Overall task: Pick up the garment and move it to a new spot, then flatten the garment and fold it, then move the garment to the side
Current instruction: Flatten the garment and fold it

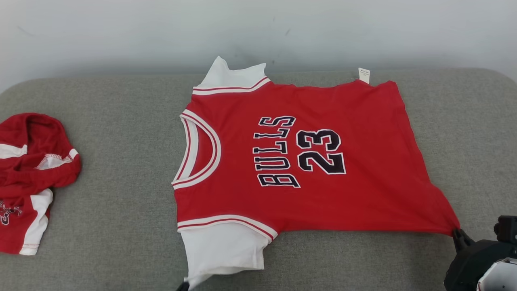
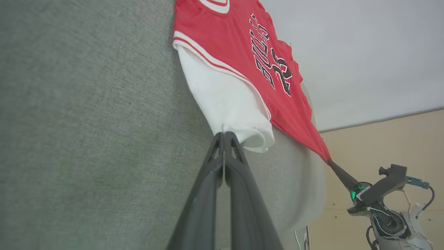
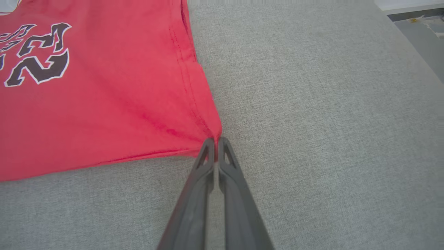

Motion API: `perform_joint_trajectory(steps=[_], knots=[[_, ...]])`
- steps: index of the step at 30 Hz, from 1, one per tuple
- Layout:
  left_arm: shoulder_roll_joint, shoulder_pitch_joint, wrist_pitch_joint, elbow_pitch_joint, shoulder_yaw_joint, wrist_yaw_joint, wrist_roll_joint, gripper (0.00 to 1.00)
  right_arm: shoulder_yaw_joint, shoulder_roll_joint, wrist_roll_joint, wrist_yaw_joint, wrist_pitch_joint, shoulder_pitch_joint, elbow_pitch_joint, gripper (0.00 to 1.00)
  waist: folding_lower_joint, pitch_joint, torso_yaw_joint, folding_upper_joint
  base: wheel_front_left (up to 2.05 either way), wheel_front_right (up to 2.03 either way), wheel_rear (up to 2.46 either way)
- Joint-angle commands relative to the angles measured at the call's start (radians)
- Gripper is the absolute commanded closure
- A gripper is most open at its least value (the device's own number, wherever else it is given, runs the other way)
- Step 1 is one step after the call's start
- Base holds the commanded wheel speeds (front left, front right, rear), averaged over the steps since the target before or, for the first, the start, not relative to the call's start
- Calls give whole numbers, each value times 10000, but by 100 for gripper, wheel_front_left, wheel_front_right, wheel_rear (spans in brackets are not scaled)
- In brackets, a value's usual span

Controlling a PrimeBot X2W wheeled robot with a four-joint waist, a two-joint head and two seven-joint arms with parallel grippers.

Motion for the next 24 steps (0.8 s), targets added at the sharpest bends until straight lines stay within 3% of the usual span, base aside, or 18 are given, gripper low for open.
perform_joint_trajectory(steps=[1, 10, 17, 24], knots=[[144, 259, 145, -152, 28, 62, -156, 100, -81, 58, -128, 5, -43, 142, -51, 100, 0, 29, -3, 0, 0, 0, 0], [607, 740, 1136, -1061, -93, 780, -584, 100, -258, 193, -355, 5, -180, -36, -15, 100, 0, 129, 50, 0, 0, 0, 0], [268, -116, 352, -1419, 297, 368, -249, 100, -358, 287, 131, 5, -626, -364, -165, 100, 0, 120, 94, 0, 0, 0, 0], [-323, -2395, -396, -104, 45, 139, 1048, 100, -283, 336, 480, 5, -1132, -1205, -48, 100, 0, 372, 64, 0, 0, 0, 0]])
